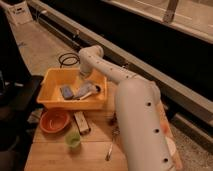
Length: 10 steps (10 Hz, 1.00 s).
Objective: Place towel in red bowl
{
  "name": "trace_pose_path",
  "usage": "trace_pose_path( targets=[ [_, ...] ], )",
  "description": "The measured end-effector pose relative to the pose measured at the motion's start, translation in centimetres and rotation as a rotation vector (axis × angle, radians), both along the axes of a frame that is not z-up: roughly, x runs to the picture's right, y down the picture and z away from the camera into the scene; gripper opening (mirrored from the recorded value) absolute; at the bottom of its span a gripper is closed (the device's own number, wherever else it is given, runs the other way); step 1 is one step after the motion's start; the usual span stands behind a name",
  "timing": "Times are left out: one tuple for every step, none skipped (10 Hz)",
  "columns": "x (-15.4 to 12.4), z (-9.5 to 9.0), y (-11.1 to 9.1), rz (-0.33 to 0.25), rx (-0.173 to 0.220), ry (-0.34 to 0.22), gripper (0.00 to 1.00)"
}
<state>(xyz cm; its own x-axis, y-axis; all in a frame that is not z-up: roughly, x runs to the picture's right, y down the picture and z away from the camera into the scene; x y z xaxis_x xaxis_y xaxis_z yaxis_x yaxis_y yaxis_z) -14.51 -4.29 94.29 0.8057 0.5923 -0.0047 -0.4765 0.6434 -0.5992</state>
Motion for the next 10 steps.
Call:
trace_pose_path(
  targets=[
    [-0.1, 0.6, 0.9, -0.007, -0.028, -0.003, 0.74],
    [-0.4, 1.1, 1.8, -0.015, -0.056, -0.009, 0.74],
    [-0.6, 1.6, 2.4, -0.022, -0.074, -0.006, 0.74],
    [-0.7, 2.2, 3.0, -0.026, -0.086, 0.001, 0.74],
    [-0.9, 3.0, 3.7, -0.026, -0.098, 0.006, 0.74],
    [-1.2, 3.6, 4.1, -0.022, -0.104, 0.007, 0.74],
    [-1.4, 4.0, 4.5, -0.010, -0.107, -0.003, 0.74],
    [-1.1, 4.7, 5.0, 0.004, -0.111, -0.011, 0.74],
    [-1.1, 5.0, 5.4, 0.010, -0.117, -0.017, 0.74],
    [-1.5, 5.1, 5.8, 0.014, -0.120, -0.043, 0.68]
  ],
)
